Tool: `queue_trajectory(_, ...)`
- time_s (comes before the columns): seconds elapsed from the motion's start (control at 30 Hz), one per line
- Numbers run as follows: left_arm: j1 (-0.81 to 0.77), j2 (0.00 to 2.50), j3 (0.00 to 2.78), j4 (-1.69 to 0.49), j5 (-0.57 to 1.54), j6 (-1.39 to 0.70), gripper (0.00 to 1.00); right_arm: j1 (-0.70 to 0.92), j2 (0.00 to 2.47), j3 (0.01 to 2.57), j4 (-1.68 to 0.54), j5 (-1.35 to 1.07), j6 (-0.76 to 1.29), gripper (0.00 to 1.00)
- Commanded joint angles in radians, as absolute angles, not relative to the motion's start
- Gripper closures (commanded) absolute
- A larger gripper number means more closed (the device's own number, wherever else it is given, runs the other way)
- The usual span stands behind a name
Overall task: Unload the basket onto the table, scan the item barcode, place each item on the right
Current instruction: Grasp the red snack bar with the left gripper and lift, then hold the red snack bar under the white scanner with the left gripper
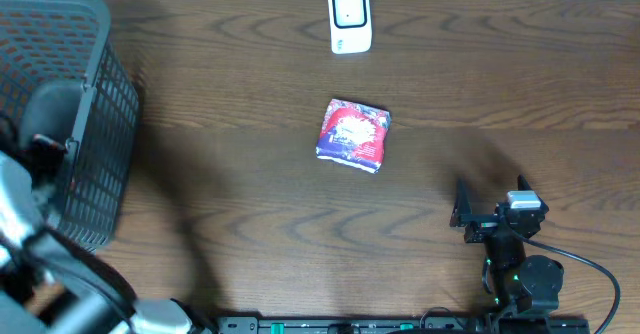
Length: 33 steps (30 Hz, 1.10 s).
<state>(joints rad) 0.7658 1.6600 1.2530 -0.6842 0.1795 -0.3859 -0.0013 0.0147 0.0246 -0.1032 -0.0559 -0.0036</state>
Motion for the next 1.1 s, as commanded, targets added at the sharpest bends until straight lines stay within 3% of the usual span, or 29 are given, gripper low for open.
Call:
queue_trajectory(0.0,0.767,1.497,1.289,-0.607,0.457,-0.416,0.93,-0.004,0.007,0.019,-0.101,-0.059,0.014,0.01)
queue_trajectory(0.17,0.753,1.309,1.289,-0.467,0.558,-0.603,0.93,-0.004,0.007,0.019,-0.101,-0.059,0.014,0.01)
queue_trajectory(0.43,0.563,1.137,1.289,-0.393,0.611,-0.621,0.93,-0.004,0.007,0.019,-0.101,-0.059,0.014,0.01)
queue_trajectory(0.67,0.233,1.14,1.289,-0.395,0.601,-0.358,0.92,-0.004,0.007,0.019,-0.101,-0.059,0.014,0.01)
queue_trajectory(1.07,-0.211,1.31,1.286,-0.541,0.212,-0.094,0.93,-0.004,0.007,0.019,-0.101,-0.059,0.014,0.01)
